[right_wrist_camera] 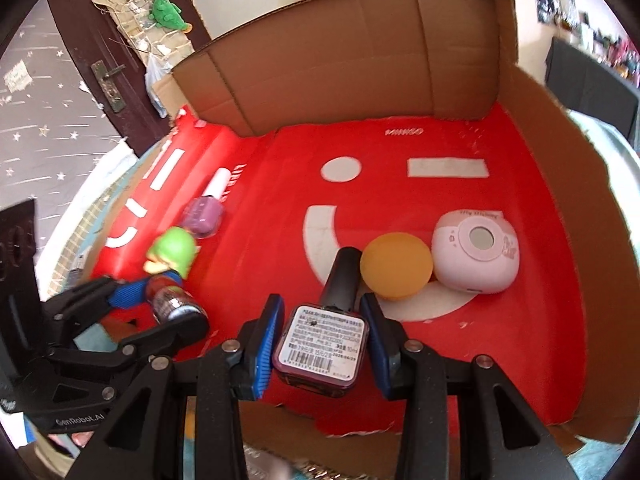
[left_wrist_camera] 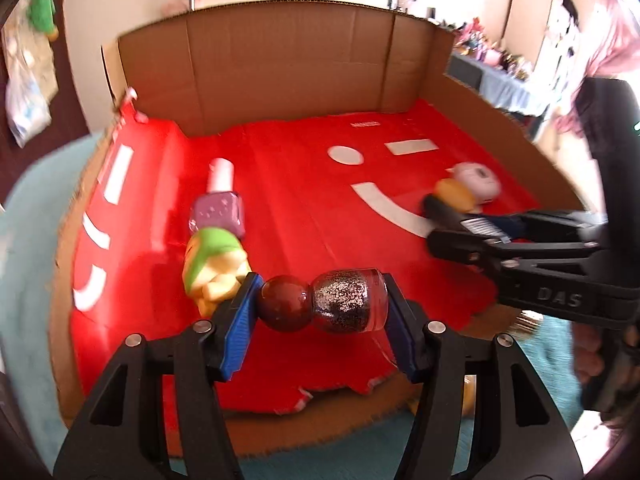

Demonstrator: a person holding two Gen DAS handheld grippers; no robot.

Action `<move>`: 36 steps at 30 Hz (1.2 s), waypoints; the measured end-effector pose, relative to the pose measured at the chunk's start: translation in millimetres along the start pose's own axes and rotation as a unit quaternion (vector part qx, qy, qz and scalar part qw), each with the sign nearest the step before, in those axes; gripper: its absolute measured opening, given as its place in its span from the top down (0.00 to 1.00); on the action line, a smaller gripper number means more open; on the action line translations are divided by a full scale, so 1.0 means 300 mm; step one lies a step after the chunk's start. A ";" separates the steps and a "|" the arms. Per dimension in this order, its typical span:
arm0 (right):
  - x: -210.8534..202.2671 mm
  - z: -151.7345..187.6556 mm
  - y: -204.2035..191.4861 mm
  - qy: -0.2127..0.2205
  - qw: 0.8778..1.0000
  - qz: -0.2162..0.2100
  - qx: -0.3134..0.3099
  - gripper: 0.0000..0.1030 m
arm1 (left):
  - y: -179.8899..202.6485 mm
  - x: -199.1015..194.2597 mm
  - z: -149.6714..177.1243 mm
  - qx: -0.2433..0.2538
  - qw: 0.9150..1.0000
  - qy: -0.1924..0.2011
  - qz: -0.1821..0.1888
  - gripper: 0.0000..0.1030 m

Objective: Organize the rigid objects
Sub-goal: 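Carry the glitter bottle and black nail polish with both tools into the box, then open the left tool to drop the glitter bottle while the right tool releases the nail polish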

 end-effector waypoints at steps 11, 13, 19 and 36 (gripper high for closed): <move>0.004 0.002 0.014 0.000 0.998 0.054 -0.012 0.59 | -0.077 0.067 -0.046 -0.041 0.998 0.002 -0.044 0.46; 0.009 -0.003 0.008 -0.003 0.998 0.063 -0.018 0.59 | -0.076 0.068 -0.046 -0.042 0.998 0.002 -0.043 0.46; 0.014 -0.003 0.001 -0.009 0.997 0.075 -0.027 0.59 | -0.068 0.068 -0.043 -0.040 0.998 0.003 -0.045 0.46; 0.010 0.001 0.017 0.000 0.998 0.060 -0.010 0.59 | -0.070 0.066 -0.040 -0.041 0.998 0.002 -0.043 0.45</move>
Point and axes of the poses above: each gripper's, at about its wrist camera, not at the fingertips, and x roughly the way its jaws point, y to its right, z to its underside, the point moved 1 cm from there along x, roughly the way its jaws point, and after that the axes turned 14 degrees about -x, right-handed, at the moved point
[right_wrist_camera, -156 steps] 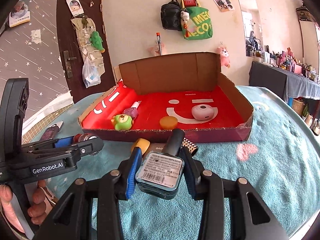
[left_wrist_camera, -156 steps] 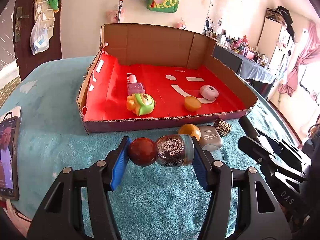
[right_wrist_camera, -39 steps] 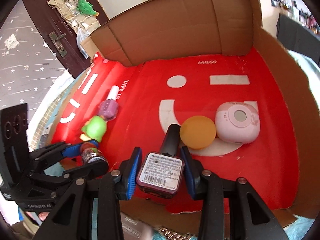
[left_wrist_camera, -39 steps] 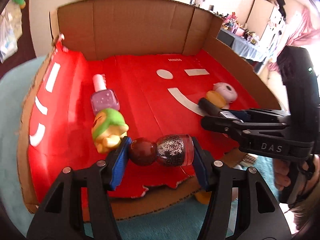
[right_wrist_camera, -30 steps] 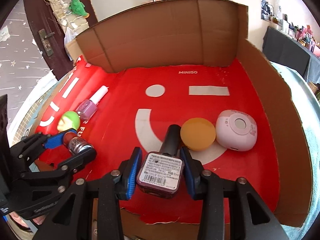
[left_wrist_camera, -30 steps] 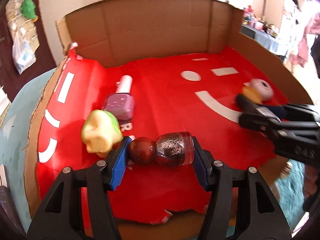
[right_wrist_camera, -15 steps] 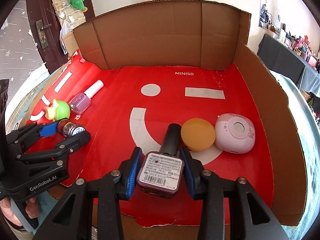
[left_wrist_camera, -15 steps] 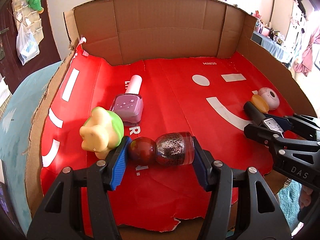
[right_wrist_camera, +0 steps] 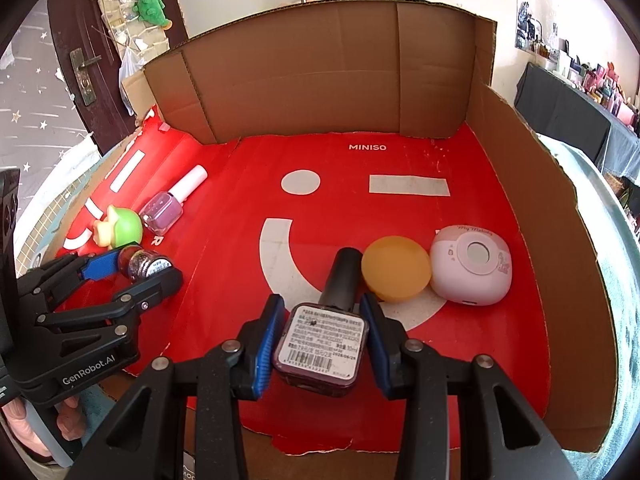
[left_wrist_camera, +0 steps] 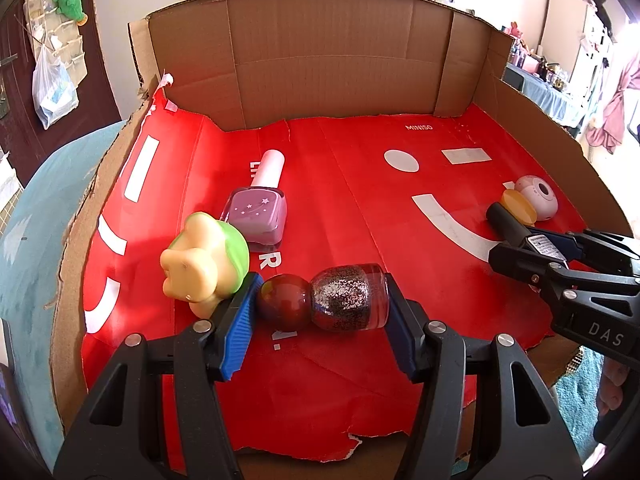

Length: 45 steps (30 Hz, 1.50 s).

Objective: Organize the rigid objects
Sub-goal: 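Open the left tool to drop the glitter bottle while the right tool releases the nail polish, then withdraw both open tools from the box toward the remaining items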

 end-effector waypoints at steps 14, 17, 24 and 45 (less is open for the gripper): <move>-0.011 0.008 0.012 0.007 1.000 -0.018 0.016 0.59 | 0.010 -0.076 0.006 0.010 0.999 0.034 -0.003 0.26; -0.018 0.011 0.014 0.010 0.999 -0.022 0.021 0.58 | 0.007 -0.093 0.010 0.011 0.999 0.036 -0.006 0.26; -0.067 0.003 0.007 0.029 0.999 -0.019 0.020 0.49 | -0.009 -0.138 0.030 0.000 0.999 0.039 0.004 0.26; -0.262 0.066 -0.045 0.104 0.994 -0.036 0.025 0.10 | -0.025 -0.324 0.085 -0.019 0.995 0.095 0.016 0.12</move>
Point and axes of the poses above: each gripper's, at about its wrist camera, not at the fingertips, and x roughly the way its jaws point, y to its right, z to its underside, the point moved 1 cm from there along x, roughly the way its jaws point, and after that the axes turned 14 degrees about -x, right-handed, at the moved point
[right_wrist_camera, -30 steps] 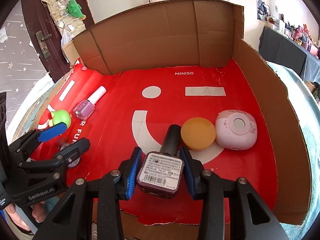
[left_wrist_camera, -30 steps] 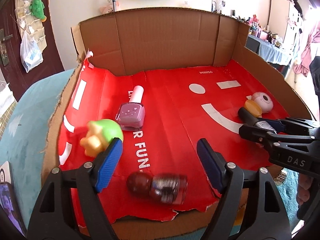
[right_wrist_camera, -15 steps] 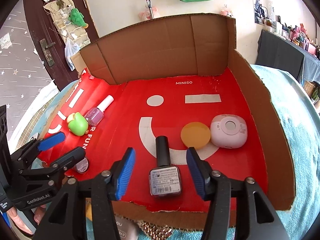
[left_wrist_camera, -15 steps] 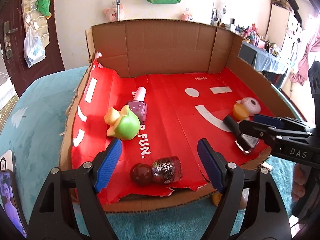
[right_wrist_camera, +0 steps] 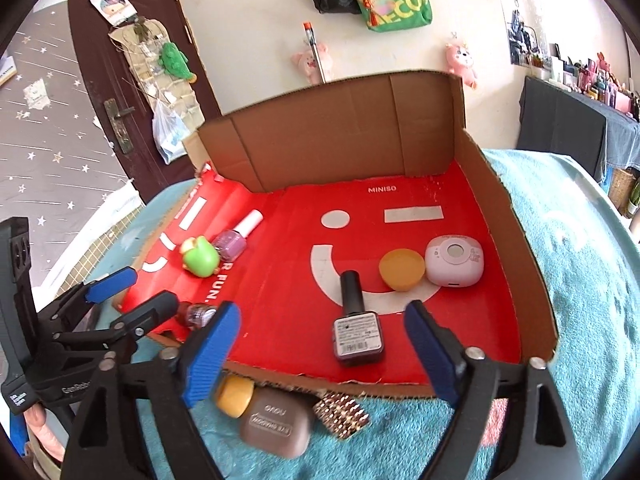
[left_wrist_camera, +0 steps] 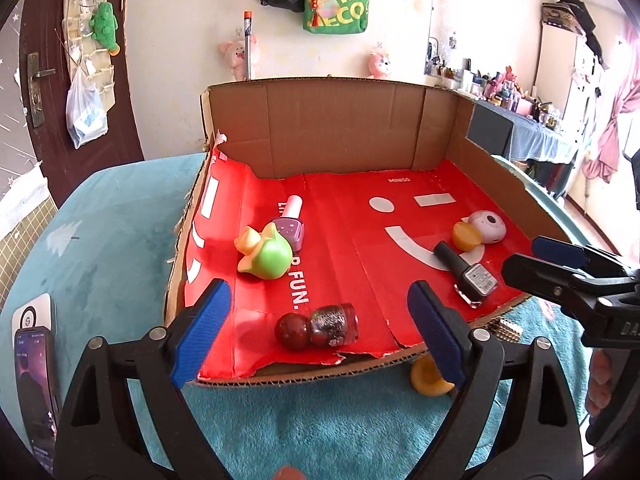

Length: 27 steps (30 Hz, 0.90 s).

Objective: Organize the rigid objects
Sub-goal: 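Withdraw both open tools from the box toward the remaining items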

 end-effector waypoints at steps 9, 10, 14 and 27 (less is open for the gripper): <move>-0.088 0.013 -0.036 0.038 0.999 -0.008 -0.002 0.00 | -0.001 -0.044 0.026 -0.002 1.000 0.002 0.012 0.04; -0.099 0.015 -0.042 0.042 0.999 -0.007 -0.003 0.00 | -0.001 -0.049 0.030 0.000 1.000 0.005 0.010 0.04; -0.134 0.024 -0.068 0.056 0.998 -0.003 -0.014 0.00 | -0.002 -0.070 0.043 0.002 1.000 0.010 0.011 0.00; -0.214 0.075 -0.127 0.083 0.996 0.017 -0.032 0.00 | -0.036 -0.131 0.084 -0.021 0.999 0.020 0.030 0.00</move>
Point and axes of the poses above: each gripper's, at about its wrist camera, not at the fingertips, and x roughly the way its jaws point, y to its right, z to its underside, the point moved 1 cm from there along x, roughly the way its jaws point, and after that the axes turned 14 degrees about -x, right-handed, at the moved point
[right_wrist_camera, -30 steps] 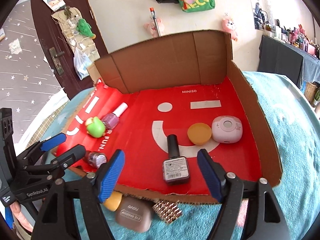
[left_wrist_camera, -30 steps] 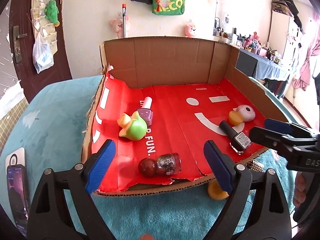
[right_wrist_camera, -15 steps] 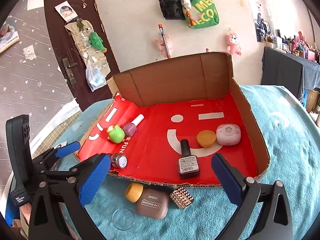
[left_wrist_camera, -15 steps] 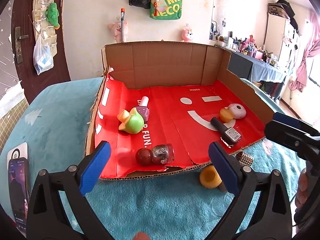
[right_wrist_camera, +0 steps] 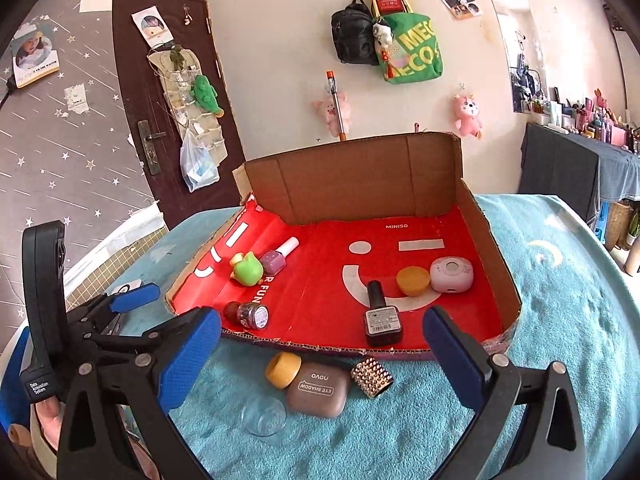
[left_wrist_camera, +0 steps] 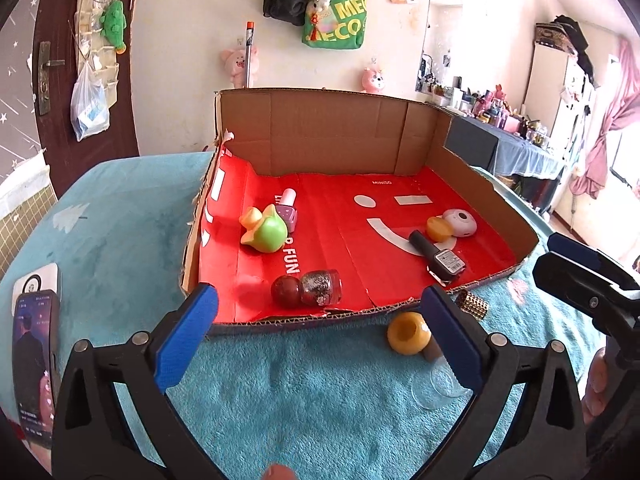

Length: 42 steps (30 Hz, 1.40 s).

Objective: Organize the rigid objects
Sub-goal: 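Withdraw both open tools from the box toward the remaining items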

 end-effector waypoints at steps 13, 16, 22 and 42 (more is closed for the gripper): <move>-0.047 0.063 -0.034 0.004 1.000 0.019 -0.003 0.00 | -0.012 -0.044 0.058 0.002 1.000 0.016 -0.003 0.00; -0.062 0.078 -0.040 0.004 1.000 0.026 -0.004 0.00 | -0.009 -0.050 0.073 0.006 1.000 0.012 0.000 0.00; -0.071 0.104 -0.050 0.003 0.999 0.047 -0.008 0.00 | -0.014 -0.058 0.103 0.002 1.000 -0.008 0.019 0.00; -0.048 0.196 -0.053 -0.029 0.998 0.047 0.001 0.14 | -0.067 -0.066 0.158 -0.019 0.999 -0.021 0.023 0.00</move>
Point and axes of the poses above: each gripper's, at about its wrist camera, not at the fingertips, and x roughly the way its jaws point, y to its right, z to its underside, the point moved 1 cm from there along x, roughly the way its jaws point, and after that the axes turned 14 degrees about -x, right-handed, at the moved point
